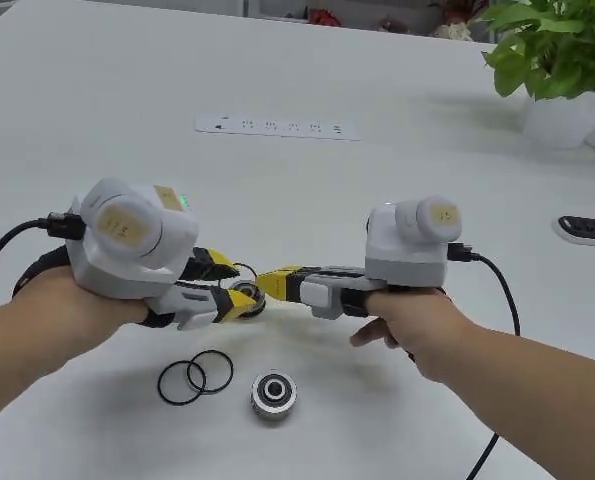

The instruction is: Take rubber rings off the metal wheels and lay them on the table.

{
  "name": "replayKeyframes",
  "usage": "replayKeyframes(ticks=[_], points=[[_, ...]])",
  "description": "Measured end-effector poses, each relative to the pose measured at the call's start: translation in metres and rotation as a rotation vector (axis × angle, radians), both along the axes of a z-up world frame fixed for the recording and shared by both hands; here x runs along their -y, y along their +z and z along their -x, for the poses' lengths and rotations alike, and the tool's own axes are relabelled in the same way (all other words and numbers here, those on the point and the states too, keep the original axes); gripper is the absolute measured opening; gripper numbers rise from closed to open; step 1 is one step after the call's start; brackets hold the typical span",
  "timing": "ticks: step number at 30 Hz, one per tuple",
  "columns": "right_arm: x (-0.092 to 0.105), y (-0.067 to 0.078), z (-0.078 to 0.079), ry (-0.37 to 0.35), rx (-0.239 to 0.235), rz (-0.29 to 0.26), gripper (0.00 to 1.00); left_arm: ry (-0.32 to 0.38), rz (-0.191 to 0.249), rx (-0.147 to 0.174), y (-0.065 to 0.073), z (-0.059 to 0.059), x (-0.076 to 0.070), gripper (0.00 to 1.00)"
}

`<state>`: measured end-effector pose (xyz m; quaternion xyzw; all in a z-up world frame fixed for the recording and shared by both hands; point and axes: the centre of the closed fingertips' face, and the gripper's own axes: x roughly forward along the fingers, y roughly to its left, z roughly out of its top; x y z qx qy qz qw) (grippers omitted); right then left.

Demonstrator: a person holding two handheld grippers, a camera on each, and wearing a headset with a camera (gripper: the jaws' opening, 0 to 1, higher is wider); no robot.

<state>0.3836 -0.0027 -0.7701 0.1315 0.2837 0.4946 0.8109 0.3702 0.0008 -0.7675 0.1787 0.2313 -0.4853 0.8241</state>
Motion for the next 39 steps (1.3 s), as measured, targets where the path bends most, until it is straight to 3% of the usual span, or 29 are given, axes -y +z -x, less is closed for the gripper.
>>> replayKeyframes(ticks=[22, 39], points=[[-0.006, 0.019, 0.009, 0.018, 0.003, -0.032, 0.0, -0.006, 0.08, 0.029, 0.035, 0.018, -0.016, 0.42], [-0.014, 0.031, 0.018, 0.037, 0.013, -0.047, 0.0, 0.003, 0.089, 0.026, 0.044, 0.036, -0.039, 0.57]])
